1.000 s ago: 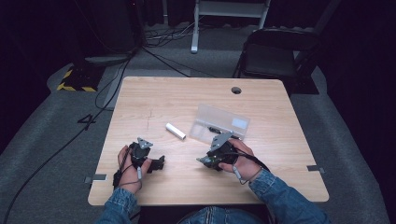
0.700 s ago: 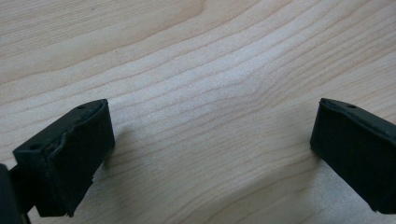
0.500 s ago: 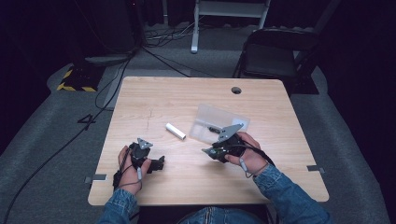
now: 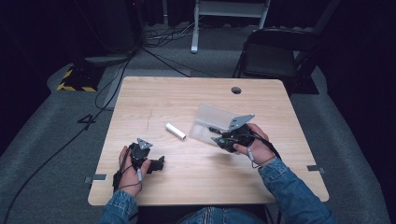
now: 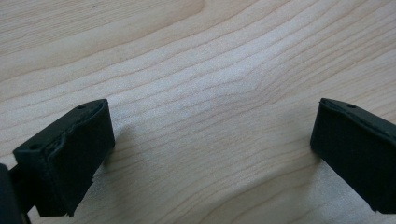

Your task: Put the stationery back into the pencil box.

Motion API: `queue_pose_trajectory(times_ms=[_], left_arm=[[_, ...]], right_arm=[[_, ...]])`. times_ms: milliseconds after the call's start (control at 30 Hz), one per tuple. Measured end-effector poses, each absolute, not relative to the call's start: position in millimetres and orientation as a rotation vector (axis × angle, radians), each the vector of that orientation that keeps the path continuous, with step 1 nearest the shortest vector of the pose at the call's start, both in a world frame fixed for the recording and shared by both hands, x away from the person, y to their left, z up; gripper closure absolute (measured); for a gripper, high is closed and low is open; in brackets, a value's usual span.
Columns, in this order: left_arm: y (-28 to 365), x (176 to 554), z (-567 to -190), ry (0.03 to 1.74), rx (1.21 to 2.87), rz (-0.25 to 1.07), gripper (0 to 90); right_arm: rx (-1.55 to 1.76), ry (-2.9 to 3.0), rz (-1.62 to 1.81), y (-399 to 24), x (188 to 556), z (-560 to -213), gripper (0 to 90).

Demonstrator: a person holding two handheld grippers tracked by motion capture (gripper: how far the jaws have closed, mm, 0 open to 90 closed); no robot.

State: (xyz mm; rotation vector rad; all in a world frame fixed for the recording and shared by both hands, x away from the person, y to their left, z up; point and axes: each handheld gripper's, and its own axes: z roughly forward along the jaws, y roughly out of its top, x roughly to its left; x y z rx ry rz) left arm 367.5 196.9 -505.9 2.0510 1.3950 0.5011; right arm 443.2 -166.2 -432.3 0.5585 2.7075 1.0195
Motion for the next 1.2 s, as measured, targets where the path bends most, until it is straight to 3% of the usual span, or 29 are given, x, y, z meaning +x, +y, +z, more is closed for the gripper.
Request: queue_pose_trajectory(times_ms=[1200], left_arm=[[197.3,366.2,-506.1,1.395,2.047,0.499,0.1]], right_arm=[[0.658,2.660,0.931,-186.7,471.8,-458.8,53.2]])
